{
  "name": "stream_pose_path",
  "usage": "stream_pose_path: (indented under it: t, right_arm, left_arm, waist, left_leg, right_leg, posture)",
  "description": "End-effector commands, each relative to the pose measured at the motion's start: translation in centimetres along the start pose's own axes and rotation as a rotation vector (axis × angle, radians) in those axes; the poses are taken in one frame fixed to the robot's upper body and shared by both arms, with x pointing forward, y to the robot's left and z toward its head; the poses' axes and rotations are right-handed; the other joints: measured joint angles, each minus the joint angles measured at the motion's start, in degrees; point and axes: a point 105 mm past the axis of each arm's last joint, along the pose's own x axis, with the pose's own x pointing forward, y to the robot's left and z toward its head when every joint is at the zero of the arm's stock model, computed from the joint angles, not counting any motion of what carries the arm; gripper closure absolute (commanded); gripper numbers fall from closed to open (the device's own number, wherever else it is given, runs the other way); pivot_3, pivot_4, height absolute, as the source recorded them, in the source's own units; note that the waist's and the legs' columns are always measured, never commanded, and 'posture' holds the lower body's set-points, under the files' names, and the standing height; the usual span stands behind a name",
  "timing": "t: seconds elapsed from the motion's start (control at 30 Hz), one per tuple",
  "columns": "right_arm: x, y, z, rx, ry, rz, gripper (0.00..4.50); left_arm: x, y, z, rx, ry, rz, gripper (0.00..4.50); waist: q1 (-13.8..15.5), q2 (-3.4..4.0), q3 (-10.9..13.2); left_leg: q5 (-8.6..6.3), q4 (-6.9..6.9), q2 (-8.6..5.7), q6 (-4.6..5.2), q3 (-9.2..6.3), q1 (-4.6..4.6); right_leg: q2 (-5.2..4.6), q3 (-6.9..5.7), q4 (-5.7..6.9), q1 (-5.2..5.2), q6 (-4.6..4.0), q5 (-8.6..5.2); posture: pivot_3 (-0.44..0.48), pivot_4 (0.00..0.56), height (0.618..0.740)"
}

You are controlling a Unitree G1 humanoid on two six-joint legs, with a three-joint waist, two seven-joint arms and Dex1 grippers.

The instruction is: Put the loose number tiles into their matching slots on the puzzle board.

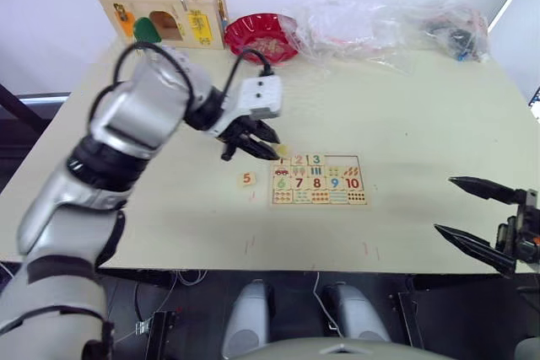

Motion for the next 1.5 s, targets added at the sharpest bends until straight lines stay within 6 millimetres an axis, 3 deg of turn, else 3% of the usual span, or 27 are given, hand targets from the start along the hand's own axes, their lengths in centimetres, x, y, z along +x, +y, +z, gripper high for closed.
stream_pose_path:
  t: [0.03,0.37,0.73,1.1,1.5]
  right_arm:
    - [-0.2,0.0,1.1,-0.067,-0.018,-0.023,0.00]
    - [-0.5,0.1,0.5,-0.064,-0.001,-0.056,0.00]
    - [-0.3,0.5,0.0,-0.055,-0.002,-0.087,0.00]
    - [-0.3,1.0,-0.1,-0.047,-0.002,-0.097,0.00]
    - [-0.2,1.2,0.0,-0.040,-0.003,-0.103,0.00]
  left_arm:
    - [1.2,1.5,1.1,0.038,0.026,0.055,3.50]
    - [7.3,3.7,1.9,0.046,0.095,0.077,3.50]
    - [10.8,4.2,3.4,0.058,0.097,0.083,3.50]
    - [12.4,4.6,3.8,0.066,0.105,0.112,3.50]
    - [12.3,4.6,3.8,0.069,0.114,0.099,3.50]
  waist:
    - [0.00,0.01,0.00]
    - [0.00,0.00,0.01]
    - [-0.03,0.00,0.02]
    - [0.01,-0.01,0.02]
    - [-0.01,-0.01,0.02]
  left_leg:
    - [0.00,0.00,-0.01,0.00,0.01,-0.01]
    - [0.00,0.00,-0.08,0.00,0.02,-0.04]
    - [-0.01,-0.01,-0.11,0.01,0.00,-0.10]
    - [-0.01,-0.02,-0.13,0.01,-0.02,-0.11]
    - [-0.01,-0.02,-0.13,0.01,-0.02,-0.12]
  right_leg:
    - [-0.01,0.01,-0.01,0.00,0.00,0.00]
    - [-0.05,0.06,-0.02,-0.03,0.00,-0.01]
    - [-0.09,0.06,-0.04,-0.07,-0.02,-0.02]
    - [-0.11,0.05,-0.04,-0.07,-0.04,-0.03]
    - [-0.12,0.04,-0.05,-0.07,-0.05,-0.03]
  posture:
    - [0.000,0.150,0.740]
    - [0.000,0.150,0.740]
    - [0.000,0.150,0.740]
    - [0.000,0.150,0.740]
    - [0.000,0.150,0.740]
